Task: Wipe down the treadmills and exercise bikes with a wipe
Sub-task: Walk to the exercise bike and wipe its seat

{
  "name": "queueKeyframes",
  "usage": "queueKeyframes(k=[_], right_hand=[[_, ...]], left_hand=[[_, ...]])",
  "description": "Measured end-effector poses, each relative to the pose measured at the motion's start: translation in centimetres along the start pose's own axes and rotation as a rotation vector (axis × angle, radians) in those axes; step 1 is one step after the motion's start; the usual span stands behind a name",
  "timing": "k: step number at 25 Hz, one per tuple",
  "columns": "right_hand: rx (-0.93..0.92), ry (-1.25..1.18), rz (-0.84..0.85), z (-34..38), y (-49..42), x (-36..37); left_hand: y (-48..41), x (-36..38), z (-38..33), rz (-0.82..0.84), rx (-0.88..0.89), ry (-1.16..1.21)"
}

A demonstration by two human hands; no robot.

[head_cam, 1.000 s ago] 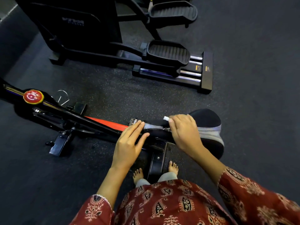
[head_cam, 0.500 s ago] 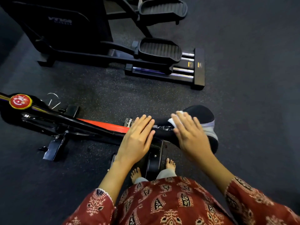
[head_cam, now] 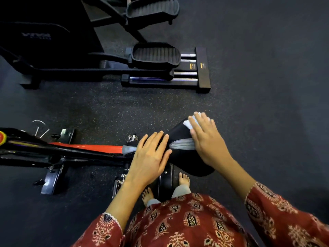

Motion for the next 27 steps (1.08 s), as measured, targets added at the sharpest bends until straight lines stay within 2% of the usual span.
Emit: queueKeyframes(k=[3,4,6,9,11,14,19,21,23,25,27], right_hand=[[-0.259,0.041,0.084,2.5,0.0,1.0],[-0.253,0.032,0.09,2.2,-1.2,1.0],[-0.06,-0.045,0.092,0.2,-3.6,0.7],[0.328,-0.396,0.074,-3.1,-1.6,0.5],[0.412,-0.557,-0.005,-2.2,2.6,-0.4],[0.406,-0.62,-0.125,-0.7,8.2,-1.2],[0.42,-0.531,-0.126,-0.6,6.8,0.0],[0.458,-0.514,-0.215,-0.2,7.3,0.5],[0.433,-0.383,-0.34,1.1,9.6,1.4],[0.304,-0.179,-0.382,3.4,11.1,2.7],[0.093,0.019,-0.404,4.7,11.4,3.7]], left_hand=[[-1.0,0.7,-1.3,0.067,0.034,0.033],[-1.3,0.8,-1.5,0.083,0.042,0.042],[-1.9,0.9,-1.9,0.102,0.071,0.055],[-2.6,1.7,-3.9,0.166,0.184,0.117],[-2.9,2.5,-5.3,0.209,0.261,0.141],[-2.7,3.2,-6.1,0.241,0.328,0.156],[-2.2,3.1,-5.6,0.244,0.438,0.169],[-1.9,3.0,-5.2,0.238,0.473,0.176],[-1.3,2.6,-4.6,0.219,0.5,0.18],[-0.6,2.1,-3.7,0.183,0.536,0.169],[0.4,1.6,-2.3,0.131,0.578,0.146]])
Point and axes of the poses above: each hand's wrist, its own y-axis away from the middle knuckle, its own x-axis out of the palm, z = x × y, the point moved 5 cm from there along -y, towards the middle knuckle, and after that the axes turned 3 degrees about -z, right-handed, at the moved point
